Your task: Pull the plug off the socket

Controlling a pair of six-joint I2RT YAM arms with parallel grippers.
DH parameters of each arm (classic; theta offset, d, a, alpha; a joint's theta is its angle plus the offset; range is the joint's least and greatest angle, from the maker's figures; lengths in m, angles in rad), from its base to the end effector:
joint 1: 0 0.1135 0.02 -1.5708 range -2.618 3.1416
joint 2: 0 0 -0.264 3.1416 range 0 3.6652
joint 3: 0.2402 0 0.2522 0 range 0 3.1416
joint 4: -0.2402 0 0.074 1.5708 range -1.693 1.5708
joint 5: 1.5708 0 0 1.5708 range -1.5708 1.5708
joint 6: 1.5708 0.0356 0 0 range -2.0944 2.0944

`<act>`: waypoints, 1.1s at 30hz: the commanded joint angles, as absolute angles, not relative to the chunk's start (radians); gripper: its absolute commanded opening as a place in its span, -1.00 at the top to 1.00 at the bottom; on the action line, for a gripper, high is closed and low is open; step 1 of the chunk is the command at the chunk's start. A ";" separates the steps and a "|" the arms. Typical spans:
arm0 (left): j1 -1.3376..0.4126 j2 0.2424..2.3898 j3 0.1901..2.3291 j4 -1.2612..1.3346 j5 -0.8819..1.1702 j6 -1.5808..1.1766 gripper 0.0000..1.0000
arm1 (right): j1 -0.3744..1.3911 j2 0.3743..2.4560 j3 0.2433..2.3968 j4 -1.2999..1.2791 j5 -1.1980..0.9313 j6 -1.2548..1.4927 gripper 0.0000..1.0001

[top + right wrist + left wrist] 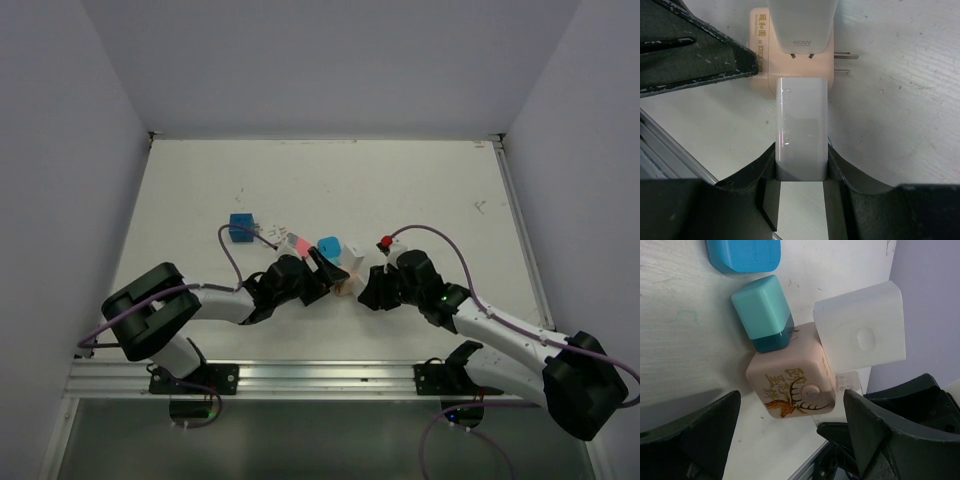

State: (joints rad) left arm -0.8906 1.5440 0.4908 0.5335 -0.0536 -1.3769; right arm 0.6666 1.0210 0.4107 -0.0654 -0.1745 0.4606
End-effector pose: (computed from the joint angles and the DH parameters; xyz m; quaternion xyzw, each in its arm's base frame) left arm 0.1784 -0.2175 0.1398 -0.2212 0.8361 -0.4446 0.2333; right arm 0.1552 0.1299 0.1792 -0.1298 0.8894 0.2967 0.3225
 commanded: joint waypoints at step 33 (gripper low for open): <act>-0.893 1.414 0.437 0.635 -0.389 -1.416 1.00 | 0.736 0.881 0.457 -0.159 -0.146 0.532 1.00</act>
